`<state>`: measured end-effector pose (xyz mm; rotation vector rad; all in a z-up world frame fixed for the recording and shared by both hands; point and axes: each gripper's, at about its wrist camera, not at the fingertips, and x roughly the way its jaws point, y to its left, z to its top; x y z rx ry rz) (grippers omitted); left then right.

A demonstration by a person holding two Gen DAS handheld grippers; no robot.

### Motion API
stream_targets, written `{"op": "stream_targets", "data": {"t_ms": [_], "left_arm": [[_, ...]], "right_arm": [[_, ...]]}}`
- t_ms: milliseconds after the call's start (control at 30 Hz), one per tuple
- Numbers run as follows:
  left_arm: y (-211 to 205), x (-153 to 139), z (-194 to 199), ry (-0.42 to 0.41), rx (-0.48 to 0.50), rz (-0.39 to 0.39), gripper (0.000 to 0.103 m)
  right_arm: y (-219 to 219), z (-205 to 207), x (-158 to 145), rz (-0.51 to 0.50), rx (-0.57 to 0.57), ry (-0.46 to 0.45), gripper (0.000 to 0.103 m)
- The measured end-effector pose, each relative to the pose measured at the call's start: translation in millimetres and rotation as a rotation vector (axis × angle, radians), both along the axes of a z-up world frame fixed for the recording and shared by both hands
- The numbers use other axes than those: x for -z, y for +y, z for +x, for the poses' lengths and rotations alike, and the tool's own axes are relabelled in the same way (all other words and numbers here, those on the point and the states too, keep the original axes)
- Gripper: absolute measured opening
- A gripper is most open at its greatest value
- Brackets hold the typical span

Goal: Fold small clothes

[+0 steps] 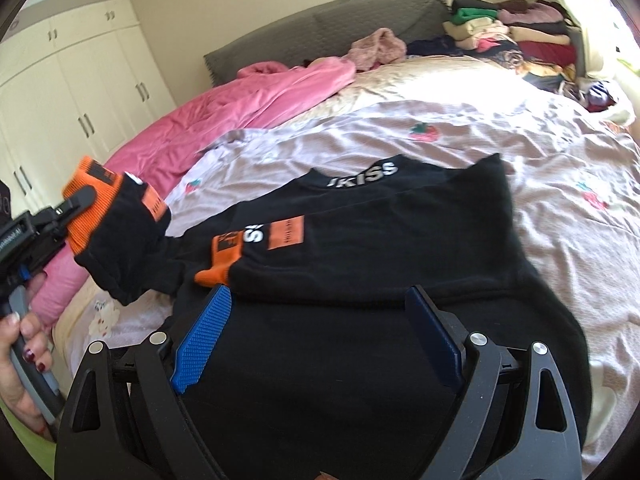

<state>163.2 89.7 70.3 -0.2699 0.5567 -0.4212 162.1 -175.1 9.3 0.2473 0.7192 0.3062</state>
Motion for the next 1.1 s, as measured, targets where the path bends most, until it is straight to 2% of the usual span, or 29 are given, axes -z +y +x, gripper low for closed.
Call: {"op": "stream_targets", "data": {"t_ms": [233, 400, 500, 800, 867, 900, 1000, 1033, 1100], "left_arm": [[-47, 32, 13, 0.079, 0.112, 0.018, 0.009], [-66, 58, 18, 0.138, 0.155, 0.026, 0.009], [-73, 66, 18, 0.164, 0.169, 0.035, 0.012], [-67, 56, 9, 0.139, 0.160, 0.027, 0.046], [-60, 54, 10, 0.132, 0.129, 0.033, 0.056], [-55, 54, 10, 0.130, 0.109, 0.035, 0.064], [-37, 55, 12, 0.120, 0.029, 0.059, 0.075], [-31, 56, 13, 0.122, 0.006, 0.063, 0.086], [-18, 59, 14, 0.124, -0.026, 0.061, 0.090]], "right_arm": [[-36, -7, 2, 0.021, 0.067, 0.001, 0.088], [-52, -11, 8, 0.022, 0.095, 0.015, 0.088], [-55, -12, 10, 0.021, 0.103, 0.022, 0.088], [-45, -8, 16, 0.000, 0.076, 0.042, 0.088], [-40, -6, 18, -0.005, 0.062, 0.048, 0.088], [-37, -5, 19, -0.007, 0.055, 0.050, 0.088], [-27, -3, 21, -0.012, 0.026, 0.059, 0.088], [-22, -2, 23, -0.014, 0.016, 0.065, 0.088], [-12, 0, 26, -0.017, -0.011, 0.079, 0.088]]}}
